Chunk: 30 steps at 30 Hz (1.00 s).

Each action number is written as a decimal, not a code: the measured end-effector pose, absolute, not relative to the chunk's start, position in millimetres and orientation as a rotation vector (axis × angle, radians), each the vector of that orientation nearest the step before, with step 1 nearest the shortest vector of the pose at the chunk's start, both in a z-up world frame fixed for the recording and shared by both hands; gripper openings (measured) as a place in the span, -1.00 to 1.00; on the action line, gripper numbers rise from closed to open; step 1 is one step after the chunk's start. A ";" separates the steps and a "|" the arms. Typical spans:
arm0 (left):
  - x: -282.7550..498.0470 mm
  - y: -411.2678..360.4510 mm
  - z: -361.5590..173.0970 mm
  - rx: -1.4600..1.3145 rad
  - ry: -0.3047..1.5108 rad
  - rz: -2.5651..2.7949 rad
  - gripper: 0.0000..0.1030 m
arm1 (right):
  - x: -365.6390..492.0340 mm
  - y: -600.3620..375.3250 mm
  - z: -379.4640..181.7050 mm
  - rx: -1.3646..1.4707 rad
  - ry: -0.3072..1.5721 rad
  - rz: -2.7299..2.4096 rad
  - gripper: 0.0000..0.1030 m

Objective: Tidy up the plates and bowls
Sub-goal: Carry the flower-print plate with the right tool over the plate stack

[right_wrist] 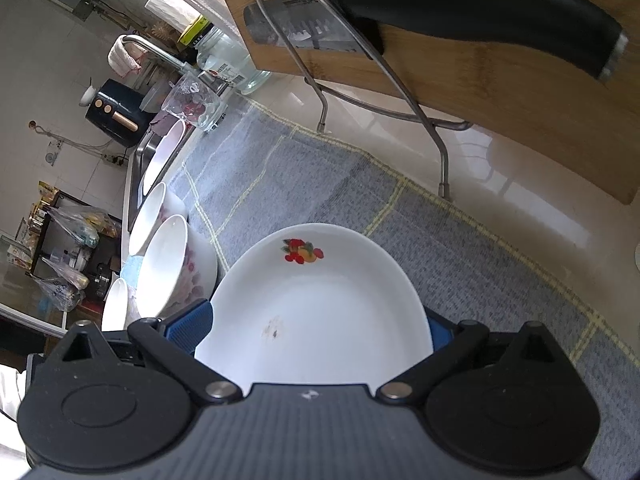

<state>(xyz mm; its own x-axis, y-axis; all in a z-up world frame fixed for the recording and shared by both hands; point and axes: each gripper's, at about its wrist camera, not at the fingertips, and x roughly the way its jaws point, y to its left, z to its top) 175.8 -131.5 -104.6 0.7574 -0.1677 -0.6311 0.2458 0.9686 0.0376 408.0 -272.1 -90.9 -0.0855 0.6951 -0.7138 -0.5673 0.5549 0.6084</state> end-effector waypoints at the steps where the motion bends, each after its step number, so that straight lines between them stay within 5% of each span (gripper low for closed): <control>1: 175.3 -131.4 -104.5 0.125 0.677 -0.227 0.99 | 406.4 -272.4 -90.1 0.126 1.279 1.053 1.00; 30: 108.0 -149.8 -57.1 0.256 0.637 -0.359 0.98 | 306.6 -326.5 -35.1 0.220 1.166 0.966 1.00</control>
<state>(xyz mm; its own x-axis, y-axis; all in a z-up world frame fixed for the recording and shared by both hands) 108.0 -149.8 -57.1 0.7460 -0.2465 -0.6187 0.4013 0.9078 0.1222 306.6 -326.5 -35.1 0.0605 0.7359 -0.6743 -0.5255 0.5978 0.6054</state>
